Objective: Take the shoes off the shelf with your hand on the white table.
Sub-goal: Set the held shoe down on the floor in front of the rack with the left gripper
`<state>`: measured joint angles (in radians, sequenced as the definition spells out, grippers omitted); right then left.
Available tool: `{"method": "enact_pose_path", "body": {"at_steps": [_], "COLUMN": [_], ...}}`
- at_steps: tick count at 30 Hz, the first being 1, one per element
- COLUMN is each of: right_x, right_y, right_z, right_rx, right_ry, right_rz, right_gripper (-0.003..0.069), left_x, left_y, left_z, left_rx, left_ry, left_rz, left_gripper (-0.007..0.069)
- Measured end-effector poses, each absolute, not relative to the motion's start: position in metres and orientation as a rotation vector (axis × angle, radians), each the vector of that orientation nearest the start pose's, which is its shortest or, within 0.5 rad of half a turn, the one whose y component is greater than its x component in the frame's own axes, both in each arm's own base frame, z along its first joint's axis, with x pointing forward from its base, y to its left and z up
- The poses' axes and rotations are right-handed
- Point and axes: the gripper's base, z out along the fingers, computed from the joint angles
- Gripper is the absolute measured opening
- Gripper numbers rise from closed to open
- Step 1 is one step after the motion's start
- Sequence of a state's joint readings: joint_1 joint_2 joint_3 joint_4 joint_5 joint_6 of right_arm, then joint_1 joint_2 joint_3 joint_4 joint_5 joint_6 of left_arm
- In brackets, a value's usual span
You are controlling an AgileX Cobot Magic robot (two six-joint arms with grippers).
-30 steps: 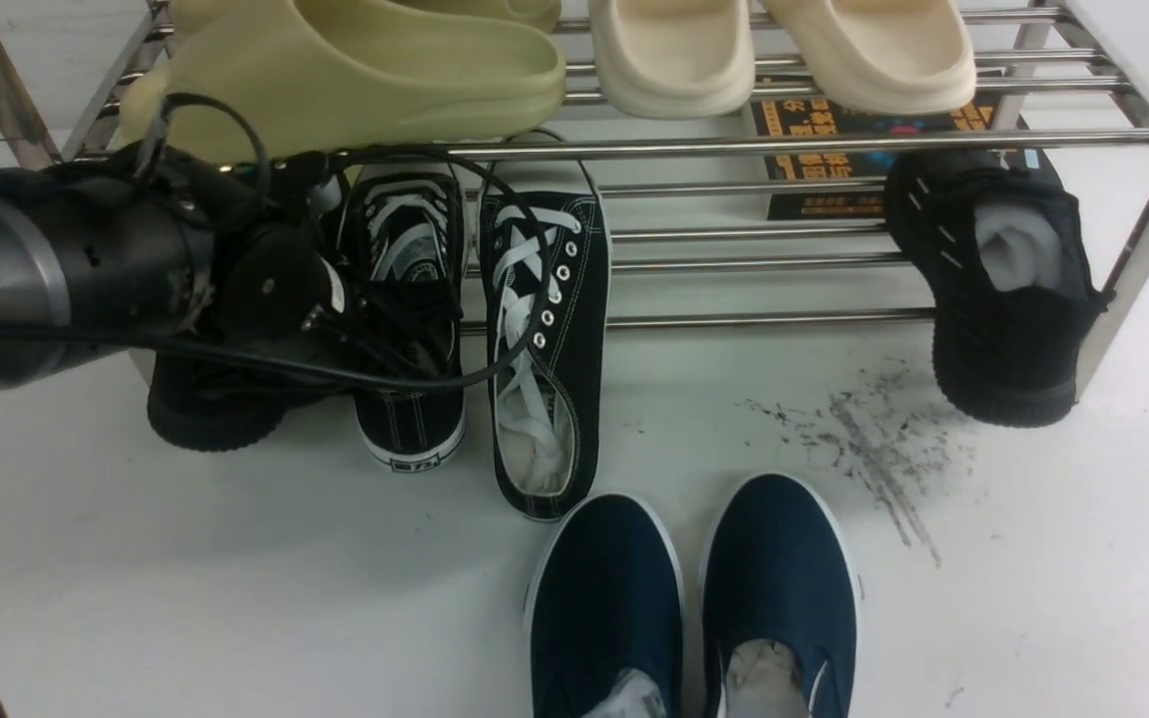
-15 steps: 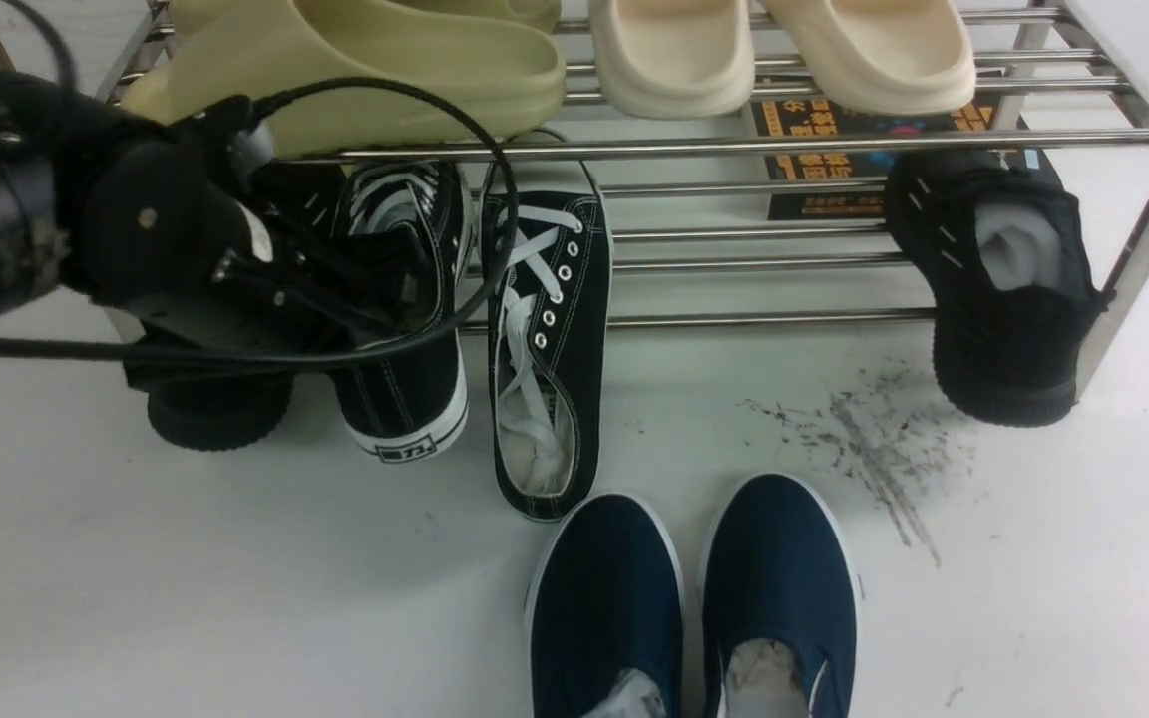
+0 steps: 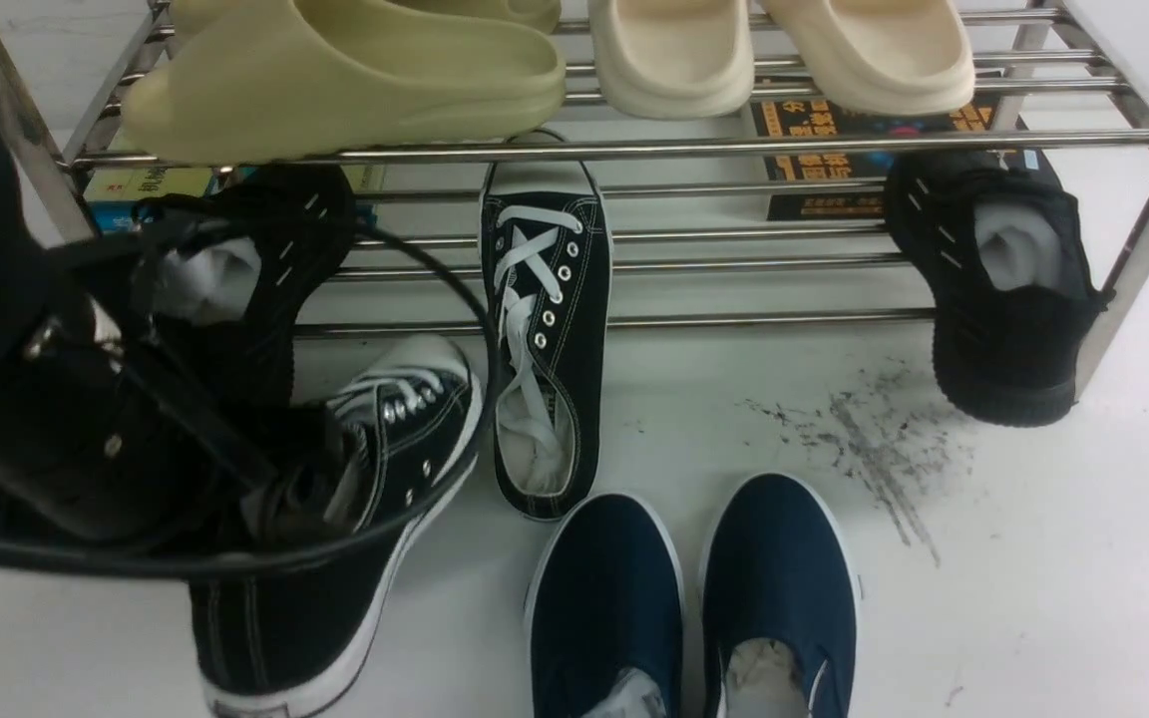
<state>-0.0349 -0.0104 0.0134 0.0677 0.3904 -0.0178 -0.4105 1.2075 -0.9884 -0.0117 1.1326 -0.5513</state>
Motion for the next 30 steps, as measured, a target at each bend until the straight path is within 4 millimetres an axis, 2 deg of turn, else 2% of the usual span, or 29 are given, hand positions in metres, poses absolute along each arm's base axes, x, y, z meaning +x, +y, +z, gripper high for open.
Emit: {"method": "enact_pose_path", "body": {"at_steps": [3, 5, 6, 13, 16, 23, 30], "right_x": [0.052, 0.052, 0.052, 0.052, 0.052, 0.052, 0.052], "right_y": [0.001, 0.001, 0.001, 0.001, 0.001, 0.001, 0.001], "right_z": [0.174, 0.174, 0.174, 0.174, 0.174, 0.174, 0.174], "right_rx": [0.057, 0.057, 0.057, 0.057, 0.057, 0.057, 0.057], "right_ry": [1.875, 1.875, 1.875, 1.875, 1.875, 1.875, 1.875], "right_rz": [0.031, 0.031, 0.031, 0.031, 0.031, 0.031, 0.031], "right_gripper": [0.0237, 0.0237, 0.0237, 0.0237, 0.0237, 0.0237, 0.0237], "left_x": [0.185, 0.173, 0.172, 0.156, 0.154, 0.156, 0.152], "left_y": [-0.082, -0.076, -0.076, -0.069, -0.067, -0.062, -0.05], "left_z": [0.29, 0.272, 0.27, 0.209, 0.196, 0.195, 0.211], "left_rx": [-0.249, -0.315, -0.32, -0.448, -0.491, -0.592, -0.677], "left_ry": [2.871, 2.864, 2.869, 2.815, 2.797, 2.728, 2.598], "left_rz": [-0.216, -0.226, -0.223, -0.258, -0.261, -0.24, -0.18], "left_gripper": [0.0015, 0.0016, 0.0016, 0.0019, 0.002, 0.0022, 0.0025]}}
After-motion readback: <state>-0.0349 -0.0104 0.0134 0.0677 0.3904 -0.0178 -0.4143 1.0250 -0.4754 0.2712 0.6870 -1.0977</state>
